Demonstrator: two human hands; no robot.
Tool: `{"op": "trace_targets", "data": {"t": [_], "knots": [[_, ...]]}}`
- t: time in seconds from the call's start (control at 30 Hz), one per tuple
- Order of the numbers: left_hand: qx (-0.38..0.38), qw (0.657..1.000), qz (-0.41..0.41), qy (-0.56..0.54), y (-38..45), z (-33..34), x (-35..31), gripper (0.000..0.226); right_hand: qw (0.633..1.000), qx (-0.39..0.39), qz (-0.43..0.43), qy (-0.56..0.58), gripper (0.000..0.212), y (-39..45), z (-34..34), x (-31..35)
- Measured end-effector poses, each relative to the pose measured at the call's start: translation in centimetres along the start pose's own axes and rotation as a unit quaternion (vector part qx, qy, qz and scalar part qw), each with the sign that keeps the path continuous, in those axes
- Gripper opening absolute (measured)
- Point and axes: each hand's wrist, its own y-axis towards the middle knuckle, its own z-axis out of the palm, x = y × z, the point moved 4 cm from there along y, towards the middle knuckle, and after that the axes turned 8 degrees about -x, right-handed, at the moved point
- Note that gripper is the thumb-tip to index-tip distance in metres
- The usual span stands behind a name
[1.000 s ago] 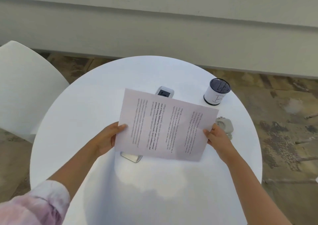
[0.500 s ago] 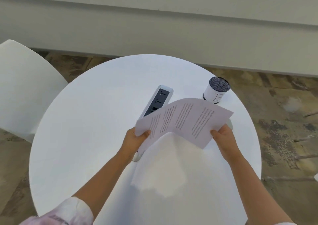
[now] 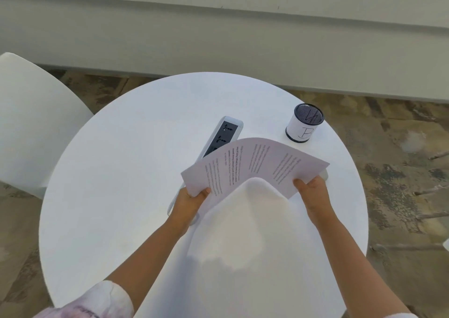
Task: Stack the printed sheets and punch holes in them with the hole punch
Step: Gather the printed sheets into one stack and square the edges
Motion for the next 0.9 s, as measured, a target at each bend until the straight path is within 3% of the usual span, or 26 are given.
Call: {"op": "trace_targets", "data": {"t": [0.2, 0.33, 0.4, 0.5, 0.57, 0.67, 0.73, 0.9], "knots": [[-0.045, 0.998, -0.040, -0.012, 0.7, -1.3, 1.0, 0.019, 0.999, -0.016, -0.014, -0.032, 0.037, 0.6, 0.2, -0.2], [-0.051, 0.993, -0.074, -0.077, 0.1, -1.2, 1.6, 0.022, 0.998, -0.059, 0.007, -0.027, 0.066, 0.9, 0.5, -0.7], [-0.050, 0.987, -0.093, -0.123, -0.4, -0.8, 2.2, 0.027, 0.997, -0.063, 0.046, -0.029, 0.082, 0.7, 1.1, -1.5], [-0.062, 0.974, -0.107, -0.192, -1.1, -0.1, 2.9, 0.033, 0.983, -0.037, 0.179, -0.006, 0.096, -0.8, 3.1, -3.3], [-0.069, 0.967, -0.115, -0.216, -1.5, 0.5, 3.3, 0.034, 0.967, -0.002, 0.246, 0.070, 0.084, -2.2, 4.8, -4.1], [-0.059, 0.965, -0.126, -0.223, -2.3, 1.5, 3.7, 0.026, 0.953, 0.041, 0.265, 0.143, 0.032, -3.6, 6.6, -4.1], [-0.047, 0.968, -0.127, -0.211, -2.7, 1.6, 3.9, 0.026, 0.959, 0.046, 0.248, 0.127, 0.006, -3.7, 6.9, -4.2], [0.000, 0.971, -0.121, -0.208, -1.8, -0.5, 3.4, 0.044, 0.975, 0.067, 0.210, 0.041, 0.010, -2.6, 5.6, -4.8]]}}
